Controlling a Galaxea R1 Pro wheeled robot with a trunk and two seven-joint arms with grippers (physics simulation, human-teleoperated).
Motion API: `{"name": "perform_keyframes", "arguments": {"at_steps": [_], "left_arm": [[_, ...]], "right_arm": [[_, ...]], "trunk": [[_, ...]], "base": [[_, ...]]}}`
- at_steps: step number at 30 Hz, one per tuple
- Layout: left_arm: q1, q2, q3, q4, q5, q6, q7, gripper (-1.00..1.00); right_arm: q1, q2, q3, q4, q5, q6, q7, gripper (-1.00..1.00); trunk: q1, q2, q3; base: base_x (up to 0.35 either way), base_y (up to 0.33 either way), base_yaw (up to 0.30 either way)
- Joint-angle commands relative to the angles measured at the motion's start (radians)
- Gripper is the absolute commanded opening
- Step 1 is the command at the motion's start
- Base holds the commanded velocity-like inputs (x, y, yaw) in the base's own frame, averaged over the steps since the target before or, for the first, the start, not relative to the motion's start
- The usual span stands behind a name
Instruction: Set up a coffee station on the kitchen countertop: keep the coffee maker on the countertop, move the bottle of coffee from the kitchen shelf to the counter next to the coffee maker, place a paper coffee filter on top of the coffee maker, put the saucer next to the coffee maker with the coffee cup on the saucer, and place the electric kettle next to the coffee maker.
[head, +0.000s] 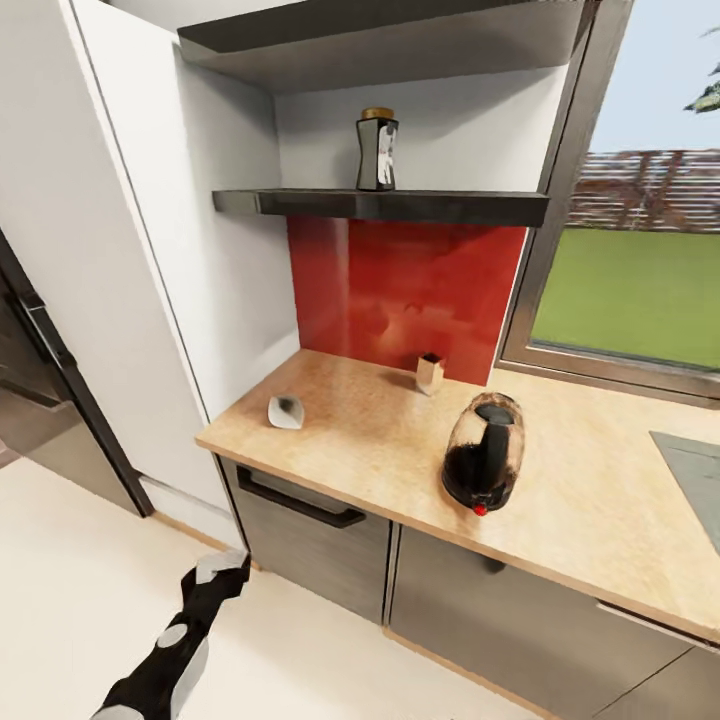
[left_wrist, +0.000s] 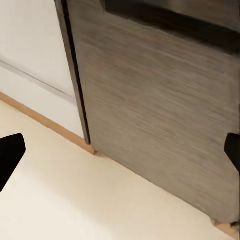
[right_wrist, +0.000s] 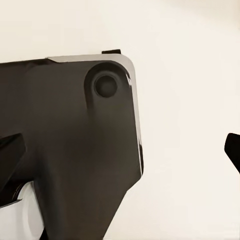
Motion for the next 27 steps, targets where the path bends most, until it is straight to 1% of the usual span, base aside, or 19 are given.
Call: {"name": "perform_keyframes", "arguments": {"at_steps": [1,2,3,5,8,9,10,12,13,14,15,18,19,22,23,25,27], "left_arm": [[-0.038,-0.001,0.002,-0.002,-0.001,0.001,0.0,1.0],[-0.071,-0.002,0.002,-0.004,-0.001,0.01,0.001,1.0],[-0.087,-0.003,0.002,-0.004,-0.001,0.016,0.001,1.0],[-0.144,-0.008,0.002,-0.007,-0.002,0.059,0.002,1.0],[-0.194,-0.012,0.001,-0.008,-0.002,0.117,0.005,1.0],[-0.216,-0.012,0.0,-0.009,-0.002,0.144,0.005,1.0],[-0.227,-0.012,0.0,-0.009,-0.002,0.156,0.006,1.0],[-0.276,-0.01,-0.001,-0.009,-0.004,0.189,0.007,1.0],[-0.293,-0.009,-0.002,-0.009,-0.006,0.195,0.007,1.0],[-0.328,-0.005,-0.008,-0.007,-0.007,0.203,0.01,1.0],[-0.343,-0.003,-0.01,-0.006,-0.007,0.205,0.013,1.0],[-0.371,0.001,-0.013,-0.001,-0.008,0.21,0.036,1.0],[-0.384,0.004,-0.014,0.001,-0.016,0.212,0.077,1.0],[-0.389,0.003,-0.015,0.003,-0.045,0.214,0.124,1.0],[-0.391,0.002,-0.015,0.004,-0.073,0.214,0.142,1.0],[-0.389,0.002,-0.015,0.003,-0.091,0.214,0.148,1.0],[-0.385,0.002,-0.017,-0.001,-0.102,0.212,0.15,1.0]], "right_arm": [[-0.001,0.0,-0.002,0.005,-0.007,-0.004,0.001,1.0],[-0.001,0.0,-0.002,0.014,-0.007,-0.004,0.001,1.0],[-0.001,0.0,-0.002,0.019,-0.007,-0.004,0.001,1.0],[-0.001,0.001,-0.002,0.04,-0.008,-0.005,0.001,1.0],[-0.001,0.001,-0.002,0.052,-0.008,-0.005,0.001,1.0],[-0.001,0.001,-0.002,0.055,-0.007,-0.005,0.001,1.0],[-0.001,0.001,-0.002,0.057,-0.008,-0.005,0.0,1.0],[-0.001,0.001,-0.002,0.059,-0.007,-0.005,0.0,1.0],[-0.001,0.001,-0.001,0.06,-0.007,-0.005,-0.001,1.0],[-0.001,0.002,0.001,0.061,-0.005,-0.005,0.001,1.0],[-0.001,0.003,0.001,0.061,-0.005,-0.005,0.002,1.0],[-0.001,0.003,0.0,0.061,-0.005,-0.005,0.001,1.0],[-0.001,0.003,0.0,0.061,-0.005,-0.005,0.002,1.0],[-0.001,0.004,0.0,0.061,-0.006,-0.005,0.003,1.0],[-0.001,0.003,-0.001,0.061,-0.006,-0.005,0.002,1.0],[-0.001,0.002,-0.003,0.061,-0.007,-0.005,0.001,1.0],[-0.001,0.002,-0.004,0.061,-0.008,-0.005,0.0,1.0]], "trunk": [[0.0,-0.002,-0.002],[0.0,-0.002,-0.002],[0.0,-0.002,-0.002],[0.0,-0.002,-0.002],[0.0,-0.002,-0.002],[0.0,-0.002,-0.002],[0.0,-0.002,-0.002],[0.0,-0.002,-0.002],[0.0,-0.002,-0.002],[0.0,-0.002,-0.002],[0.0,-0.002,-0.002],[0.0,-0.002,-0.002],[0.0,-0.002,-0.002],[0.0,-0.002,-0.002],[0.0,-0.002,-0.002],[0.0,-0.002,-0.002],[0.0,-0.002,-0.002]], "base": [[0.0,0.0,-0.285],[0.0,0.0,-0.284],[0.0,0.0,-0.284],[0.0,0.0,-0.283],[0.0,0.0,-0.212],[0.0,0.0,-0.104],[0.0,0.0,-0.083],[0.0,0.0,-0.04],[0.0,0.0,-0.017],[0.0,0.0,-0.007],[0.0,0.0,-0.005],[0.0,0.0,-0.003],[0.0,0.0,0.0],[0.0,0.0,0.0],[0.0,0.0,0.0],[0.0,0.0,0.0],[0.0,0.0,0.0]]}}
